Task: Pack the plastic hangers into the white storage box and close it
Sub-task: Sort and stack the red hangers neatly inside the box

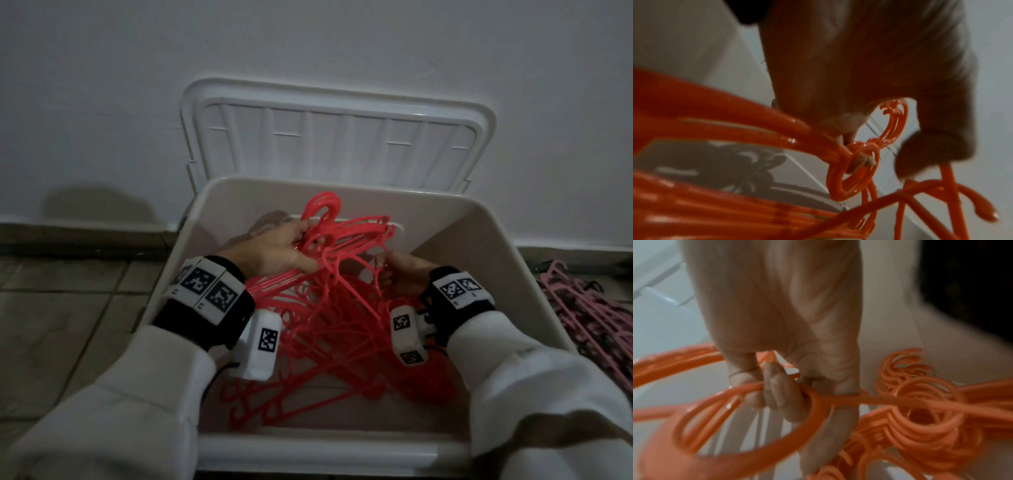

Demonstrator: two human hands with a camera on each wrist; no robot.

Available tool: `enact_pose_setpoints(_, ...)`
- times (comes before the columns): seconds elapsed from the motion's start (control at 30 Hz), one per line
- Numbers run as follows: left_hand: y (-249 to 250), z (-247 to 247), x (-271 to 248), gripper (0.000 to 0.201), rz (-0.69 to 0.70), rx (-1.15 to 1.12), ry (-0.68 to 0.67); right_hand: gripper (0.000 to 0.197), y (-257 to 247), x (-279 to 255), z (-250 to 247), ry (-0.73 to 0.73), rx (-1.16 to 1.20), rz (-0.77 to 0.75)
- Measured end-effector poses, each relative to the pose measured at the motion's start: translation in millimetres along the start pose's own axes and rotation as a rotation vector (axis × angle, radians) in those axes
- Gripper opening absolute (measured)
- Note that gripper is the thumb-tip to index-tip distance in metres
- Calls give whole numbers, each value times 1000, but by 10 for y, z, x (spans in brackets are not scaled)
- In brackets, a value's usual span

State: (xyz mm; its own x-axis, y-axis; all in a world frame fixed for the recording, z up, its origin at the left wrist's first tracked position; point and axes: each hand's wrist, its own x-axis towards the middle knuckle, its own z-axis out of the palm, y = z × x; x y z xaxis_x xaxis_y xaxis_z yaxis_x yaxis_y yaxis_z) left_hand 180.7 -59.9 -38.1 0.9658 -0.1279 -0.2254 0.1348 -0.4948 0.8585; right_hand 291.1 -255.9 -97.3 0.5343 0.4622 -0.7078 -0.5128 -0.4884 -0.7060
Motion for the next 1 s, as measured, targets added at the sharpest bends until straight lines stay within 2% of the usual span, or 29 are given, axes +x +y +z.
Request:
enact_pose_setpoints(0.03,-21,-1,1,63,-32,124,12,26,1,3,-10,11,5,-1)
enact_pose_setpoints(0.13,-121,50,47,49,-53,372,23,26,3,-4,0,33,7,-3)
enact_pose_setpoints(0.2,-155,82,74,57,-63,361,47,28,3,3,18,29,-4,-15)
enact_pose_setpoints(0.3,-76,84,35,37,-121,375,134,36,23,41,28,-1,-29,-26)
enact_pose_setpoints(0.4,-100,59,72,52,-62,306,169,42,48,43,63,-78,-46,-31)
enact_pose_setpoints(0.43,-105,56,66,47,-75,337,175,43,51,41,77,-101,-42,-42)
enact_pose_setpoints(0.5,-132,44,72,23,-97,369,224,36,52,16,103,-128,-60,-64)
enact_pose_setpoints(0.53,-114,41,65,14,-71,356,242,34,47,-2,103,-143,-59,-73)
enact_pose_setpoints(0.57,-91,38,53,16,-23,330,244,30,36,-26,105,-160,-53,-85)
enact_pose_setpoints(0.63,-71,32,31,35,35,195,173,17,6,-70,108,-222,-29,-125)
enact_pose_setpoints(0.73,-57,11,29,44,-48,78,50,15,-32,-110,83,-329,29,-142)
enact_pose_setpoints(0.77,-57,16,36,42,-47,61,29,22,-35,-105,69,-365,49,-144)
enact_pose_setpoints(0.83,-86,8,63,29,-42,10,75,42,-30,-117,54,-406,71,-145)
enact_pose_setpoints(0.9,-117,5,90,16,-65,-64,138,31,-32,-107,42,-388,89,-162)
enact_pose_setpoints(0.97,-119,2,96,36,-77,-59,206,22,-51,-125,33,-352,158,-170)
enact_pose_setpoints(1.0,-121,7,98,37,-75,-75,231,24,-64,-136,28,-336,206,-182)
